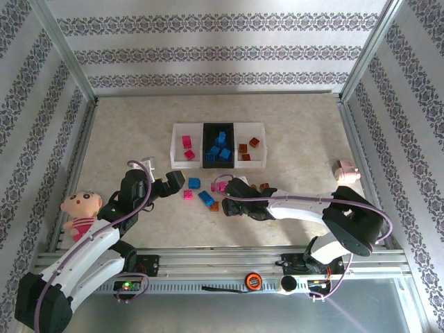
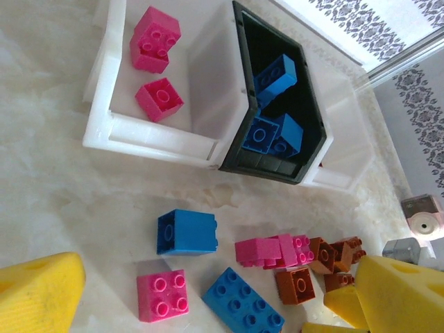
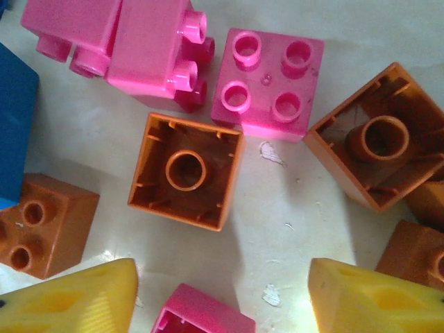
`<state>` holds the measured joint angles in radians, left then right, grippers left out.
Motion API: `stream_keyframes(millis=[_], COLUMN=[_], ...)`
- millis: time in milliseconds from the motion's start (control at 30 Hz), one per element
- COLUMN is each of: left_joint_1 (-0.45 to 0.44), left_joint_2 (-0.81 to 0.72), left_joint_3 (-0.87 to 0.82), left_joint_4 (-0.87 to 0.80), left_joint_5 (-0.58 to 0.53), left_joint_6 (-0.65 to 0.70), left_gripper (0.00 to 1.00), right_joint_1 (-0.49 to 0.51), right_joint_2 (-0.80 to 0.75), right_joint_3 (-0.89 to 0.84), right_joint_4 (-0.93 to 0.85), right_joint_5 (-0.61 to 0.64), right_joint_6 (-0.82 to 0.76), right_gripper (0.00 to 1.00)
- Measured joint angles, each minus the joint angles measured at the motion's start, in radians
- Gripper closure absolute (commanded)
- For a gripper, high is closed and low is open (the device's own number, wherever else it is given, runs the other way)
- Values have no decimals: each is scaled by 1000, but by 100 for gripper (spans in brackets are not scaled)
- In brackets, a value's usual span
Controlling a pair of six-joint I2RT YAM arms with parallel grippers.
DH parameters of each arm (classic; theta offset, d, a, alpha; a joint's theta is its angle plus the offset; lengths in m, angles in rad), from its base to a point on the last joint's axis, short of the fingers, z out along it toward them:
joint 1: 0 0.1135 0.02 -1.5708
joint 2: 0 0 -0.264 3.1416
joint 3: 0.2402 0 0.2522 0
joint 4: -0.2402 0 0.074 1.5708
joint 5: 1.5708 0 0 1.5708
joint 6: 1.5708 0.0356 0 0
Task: Sort the legos into containers by color
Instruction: Pick up the lego from the bottom-center of the table.
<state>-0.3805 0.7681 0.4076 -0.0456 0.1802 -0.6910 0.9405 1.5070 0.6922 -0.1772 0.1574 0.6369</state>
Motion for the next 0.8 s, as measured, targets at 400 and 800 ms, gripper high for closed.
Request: stream_keyframes(millis=[400,800], left_joint_1=[0,0], left_joint_2=[0,-3], left_joint_3=[-1,-1], left_joint_4=[-19,-63], left_joint_5=[-1,-21], left_joint_6=[0,6], left_gripper=[0,0], right_joint_1=[65,66], right_joint_2=[9,-94], right_joint_3=[0,0], right_joint_4=[-35,-76], right_joint_5=[-24,-19], right_joint_6=[-5,-45], right_gripper=[50,70])
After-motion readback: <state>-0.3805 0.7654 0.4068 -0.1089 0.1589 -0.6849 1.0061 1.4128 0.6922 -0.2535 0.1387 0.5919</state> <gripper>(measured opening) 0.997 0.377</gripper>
